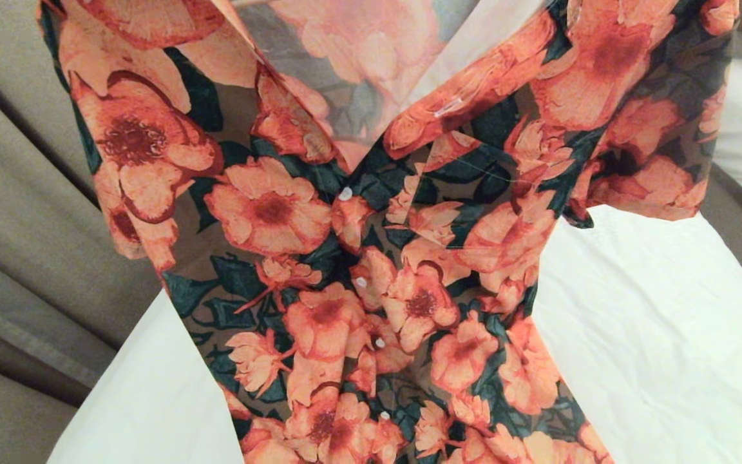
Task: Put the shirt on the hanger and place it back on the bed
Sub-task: Take the clothes hanger out of the clothes
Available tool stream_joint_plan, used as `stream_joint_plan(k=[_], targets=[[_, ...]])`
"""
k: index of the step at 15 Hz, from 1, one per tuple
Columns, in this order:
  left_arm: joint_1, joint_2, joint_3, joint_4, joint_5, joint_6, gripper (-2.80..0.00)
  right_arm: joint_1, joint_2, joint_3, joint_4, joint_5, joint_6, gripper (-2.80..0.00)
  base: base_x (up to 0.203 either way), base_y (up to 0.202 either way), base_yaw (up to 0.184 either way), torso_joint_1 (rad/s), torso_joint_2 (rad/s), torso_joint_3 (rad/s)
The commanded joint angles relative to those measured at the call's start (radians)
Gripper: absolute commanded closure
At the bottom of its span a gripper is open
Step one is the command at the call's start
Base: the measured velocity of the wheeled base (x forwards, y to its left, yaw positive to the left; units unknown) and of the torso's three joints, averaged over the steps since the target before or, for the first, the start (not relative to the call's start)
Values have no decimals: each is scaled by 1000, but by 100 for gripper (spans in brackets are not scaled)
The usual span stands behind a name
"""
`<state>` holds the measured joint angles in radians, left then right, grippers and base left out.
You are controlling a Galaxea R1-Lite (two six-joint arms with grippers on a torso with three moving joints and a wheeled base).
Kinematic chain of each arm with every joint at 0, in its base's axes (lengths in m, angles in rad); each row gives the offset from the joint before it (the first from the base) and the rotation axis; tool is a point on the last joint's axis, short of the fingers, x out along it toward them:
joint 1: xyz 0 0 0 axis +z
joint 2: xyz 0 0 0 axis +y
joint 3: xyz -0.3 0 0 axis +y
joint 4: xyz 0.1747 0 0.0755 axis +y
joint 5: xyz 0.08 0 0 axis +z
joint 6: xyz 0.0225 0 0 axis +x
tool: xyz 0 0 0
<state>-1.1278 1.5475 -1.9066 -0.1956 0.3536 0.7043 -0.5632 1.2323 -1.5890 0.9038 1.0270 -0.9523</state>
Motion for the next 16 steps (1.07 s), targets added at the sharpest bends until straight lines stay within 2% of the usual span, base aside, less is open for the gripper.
stream_joint_plan(k=[1, 3, 7, 16], targets=[[13, -1, 0, -4, 2, 8, 0, -3, -50, 43, 4, 7, -5, 0, 0, 0, 0, 0, 0, 0], [16, -1, -5, -18, 5, 36, 0, -3, -71, 47, 4, 7, -5, 0, 0, 0, 0, 0, 0, 0], [17, 9, -3, -50, 8, 35, 0, -7, -111, 90, 4, 1, -9, 0, 0, 0, 0, 0, 0, 0], [16, 25, -3, -50, 12, 35, 0, -5, -96, 90, -9, -1, -6, 0, 0, 0, 0, 0, 0, 0]])
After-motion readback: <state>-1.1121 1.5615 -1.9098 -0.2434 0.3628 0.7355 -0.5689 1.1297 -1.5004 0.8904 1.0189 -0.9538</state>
